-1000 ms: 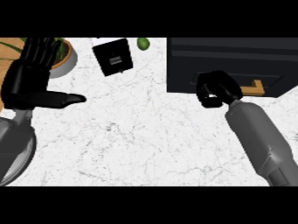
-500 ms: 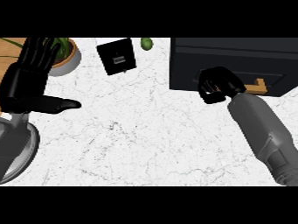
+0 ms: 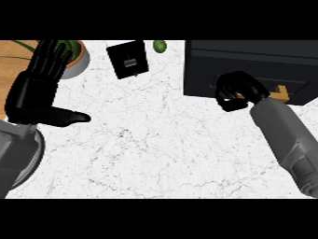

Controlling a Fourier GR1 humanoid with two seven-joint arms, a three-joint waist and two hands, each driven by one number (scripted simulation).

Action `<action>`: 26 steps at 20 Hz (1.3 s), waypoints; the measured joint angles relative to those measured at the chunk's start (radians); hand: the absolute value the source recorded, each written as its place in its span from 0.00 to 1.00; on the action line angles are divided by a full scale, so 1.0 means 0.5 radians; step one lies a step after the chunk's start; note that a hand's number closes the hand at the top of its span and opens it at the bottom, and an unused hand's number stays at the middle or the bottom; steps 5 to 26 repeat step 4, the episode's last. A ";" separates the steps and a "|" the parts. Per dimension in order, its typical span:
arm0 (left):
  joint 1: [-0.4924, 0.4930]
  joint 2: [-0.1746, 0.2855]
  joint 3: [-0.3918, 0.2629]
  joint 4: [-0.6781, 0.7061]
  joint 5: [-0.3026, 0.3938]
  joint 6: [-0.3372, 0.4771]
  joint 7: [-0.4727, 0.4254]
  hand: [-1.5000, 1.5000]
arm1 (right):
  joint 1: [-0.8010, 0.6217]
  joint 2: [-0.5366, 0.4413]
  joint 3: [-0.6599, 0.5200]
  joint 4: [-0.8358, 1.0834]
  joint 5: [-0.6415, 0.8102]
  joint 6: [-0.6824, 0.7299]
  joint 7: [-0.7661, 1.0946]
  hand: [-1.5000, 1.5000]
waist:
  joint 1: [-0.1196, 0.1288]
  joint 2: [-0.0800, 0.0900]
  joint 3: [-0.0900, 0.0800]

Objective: Pick up the cup, place it into the drawer and close the drawer

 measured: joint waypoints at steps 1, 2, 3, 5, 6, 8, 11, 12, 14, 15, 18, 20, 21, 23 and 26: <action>0.004 -0.009 -0.001 0.001 0.003 -0.004 -0.002 0.00 | -0.003 -0.003 -0.007 0.006 -0.008 0.015 -0.011 1.00 | 0.001 0.001 0.001; 0.006 -0.015 -0.003 0.006 0.002 -0.010 -0.007 0.00 | -0.002 -0.007 -0.012 0.009 -0.014 0.022 -0.027 1.00 | 0.004 0.002 0.000; 0.004 -0.016 -0.003 0.010 0.002 -0.010 -0.002 0.00 | -0.001 -0.010 -0.018 0.011 -0.020 0.023 -0.046 1.00 | 0.006 0.003 0.001; 0.004 -0.026 -0.003 0.016 0.004 -0.015 -0.009 0.00 | 0.000 -0.011 -0.023 0.013 -0.025 0.021 -0.061 1.00 | 0.007 0.005 0.000; 0.004 -0.026 -0.003 0.016 0.004 -0.015 -0.009 0.00 | 0.000 -0.011 -0.023 0.013 -0.025 0.021 -0.061 1.00 | 0.007 0.005 0.000; 0.004 -0.026 -0.003 0.016 0.004 -0.015 -0.009 0.00 | 0.000 -0.011 -0.023 0.013 -0.025 0.021 -0.061 1.00 | 0.007 0.005 0.000; 0.004 -0.026 -0.003 0.016 0.004 -0.015 -0.009 0.00 | 0.000 -0.011 -0.023 0.013 -0.025 0.021 -0.061 1.00 | 0.007 0.005 0.000; 0.004 -0.026 -0.003 0.016 0.004 -0.015 -0.009 0.00 | 0.000 -0.011 -0.023 0.013 -0.025 0.021 -0.061 1.00 | 0.007 0.005 0.000; 0.004 -0.026 -0.003 0.016 0.004 -0.015 -0.009 0.00 | 0.000 -0.011 -0.023 0.013 -0.025 0.021 -0.061 1.00 | 0.007 0.005 0.000; 0.004 -0.026 -0.003 0.016 0.004 -0.015 -0.009 0.00 | 0.000 -0.011 -0.023 0.013 -0.025 0.021 -0.061 1.00 | 0.007 0.005 0.000; 0.004 -0.026 -0.003 0.016 0.004 -0.015 -0.009 0.00 | 0.000 -0.011 -0.023 0.013 -0.025 0.021 -0.061 1.00 | 0.007 0.005 0.000; 0.004 -0.026 -0.003 0.016 0.004 -0.015 -0.009 0.00 | 0.000 -0.011 -0.023 0.013 -0.025 0.021 -0.061 1.00 | 0.007 0.005 0.000; 0.004 -0.026 -0.003 0.016 0.004 -0.015 -0.009 0.00 | 0.000 -0.011 -0.023 0.013 -0.025 0.021 -0.061 1.00 | 0.007 0.005 0.000; 0.004 -0.026 -0.003 0.016 0.004 -0.015 -0.009 0.00 | 0.000 -0.011 -0.023 0.013 -0.025 0.021 -0.061 1.00 | 0.007 0.005 0.000; 0.004 -0.026 -0.003 0.016 0.004 -0.015 -0.009 0.00 | 0.000 -0.011 -0.023 0.013 -0.025 0.021 -0.061 1.00 | 0.007 0.005 0.000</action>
